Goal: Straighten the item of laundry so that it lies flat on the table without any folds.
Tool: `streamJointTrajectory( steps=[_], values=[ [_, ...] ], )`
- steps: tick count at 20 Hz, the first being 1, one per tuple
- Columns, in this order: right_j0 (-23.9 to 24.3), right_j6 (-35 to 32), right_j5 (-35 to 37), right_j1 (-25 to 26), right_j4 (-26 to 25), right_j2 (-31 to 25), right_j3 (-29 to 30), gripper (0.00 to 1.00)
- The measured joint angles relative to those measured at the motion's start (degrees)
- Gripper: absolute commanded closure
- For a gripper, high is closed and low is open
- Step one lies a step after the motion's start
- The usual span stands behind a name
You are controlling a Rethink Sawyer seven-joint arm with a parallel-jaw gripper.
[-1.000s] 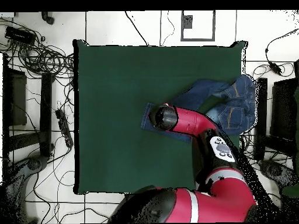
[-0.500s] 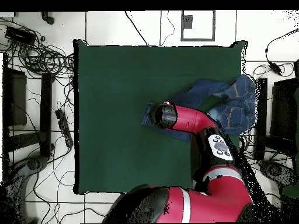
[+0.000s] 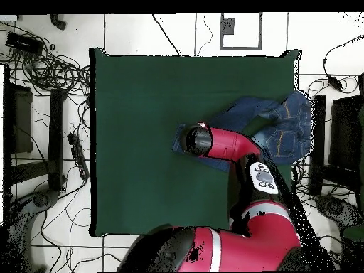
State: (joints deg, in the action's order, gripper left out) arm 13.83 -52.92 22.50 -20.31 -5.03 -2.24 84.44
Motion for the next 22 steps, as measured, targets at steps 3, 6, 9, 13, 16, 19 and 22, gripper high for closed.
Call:
streamJointTrajectory(
  steps=[3,6,9,13,16,19,22],
  values=[
    [-0.1,0.0,0.0,0.0,0.0,0.0,0.0,1.0],
    [0.1,0.0,0.0,-0.2,0.0,-0.1,0.3,1.0],
    [1.0,0.0,-0.7,-0.8,-0.1,-1.4,1.4,1.0],
    [2.9,0.0,-2.6,-1.9,-0.1,-4.0,3.5,1.0],
    [3.9,0.0,-4.4,-3.1,-0.1,-5.8,5.2,1.0],
    [3.7,0.0,-5.4,-4.4,-0.1,-6.8,6.3,1.0],
    [3.3,0.0,-5.8,-5.7,-0.1,-7.7,7.0,1.0]
  ],
)
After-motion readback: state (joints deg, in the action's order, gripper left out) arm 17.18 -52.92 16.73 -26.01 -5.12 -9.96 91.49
